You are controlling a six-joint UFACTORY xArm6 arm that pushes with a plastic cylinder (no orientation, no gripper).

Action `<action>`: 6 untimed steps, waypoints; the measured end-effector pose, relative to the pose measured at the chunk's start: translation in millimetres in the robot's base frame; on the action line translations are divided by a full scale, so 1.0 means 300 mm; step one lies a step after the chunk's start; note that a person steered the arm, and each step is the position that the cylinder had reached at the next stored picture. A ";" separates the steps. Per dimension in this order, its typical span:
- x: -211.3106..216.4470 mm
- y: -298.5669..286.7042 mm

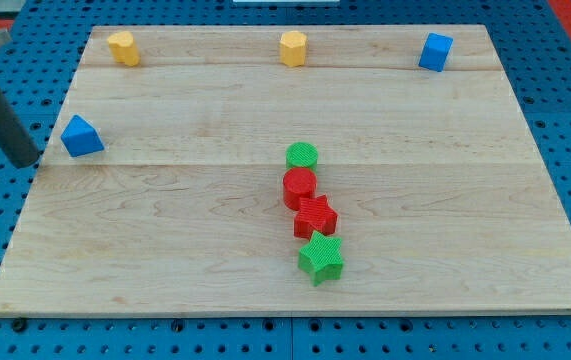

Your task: Move your arm closer to blue cube

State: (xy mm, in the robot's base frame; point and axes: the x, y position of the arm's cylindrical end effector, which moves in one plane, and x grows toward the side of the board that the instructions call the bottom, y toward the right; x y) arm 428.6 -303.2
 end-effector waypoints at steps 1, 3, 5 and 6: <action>-0.049 0.089; -0.214 0.062; -0.281 0.772; -0.350 1.134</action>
